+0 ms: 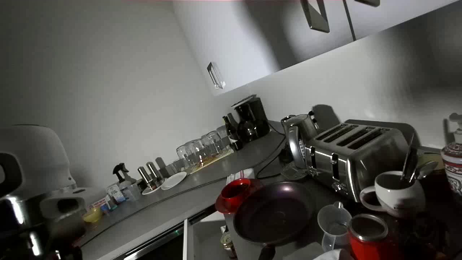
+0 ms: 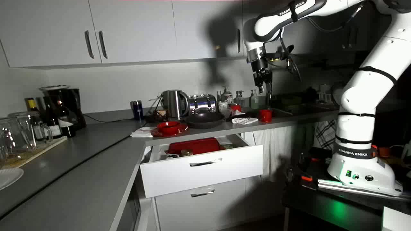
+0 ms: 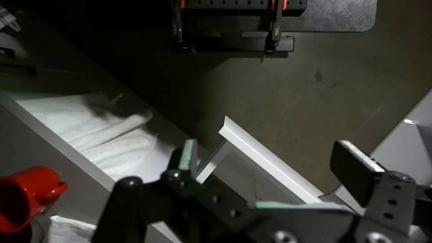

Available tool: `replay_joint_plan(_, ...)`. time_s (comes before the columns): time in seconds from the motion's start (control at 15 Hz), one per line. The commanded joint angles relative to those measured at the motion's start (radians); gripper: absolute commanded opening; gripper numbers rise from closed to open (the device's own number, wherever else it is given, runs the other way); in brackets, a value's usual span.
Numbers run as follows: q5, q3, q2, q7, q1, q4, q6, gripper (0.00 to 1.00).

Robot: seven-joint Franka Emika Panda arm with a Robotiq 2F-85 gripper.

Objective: Move the pan slightly to the right on the counter

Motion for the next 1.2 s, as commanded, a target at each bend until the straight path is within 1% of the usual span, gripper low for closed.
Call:
replay_joint_plan(0.0,-0.003,-0.010,0.001,0.004,0.012,0.002,-0.002,1.00)
replay_joint_plan(0.67,-0.005,-0.011,0.008,0.001,0.011,0.004,-0.004,1.00)
replay_joint_plan(1.13,-0.031,-0.030,0.133,-0.011,-0.002,0.019,0.041,1.00)
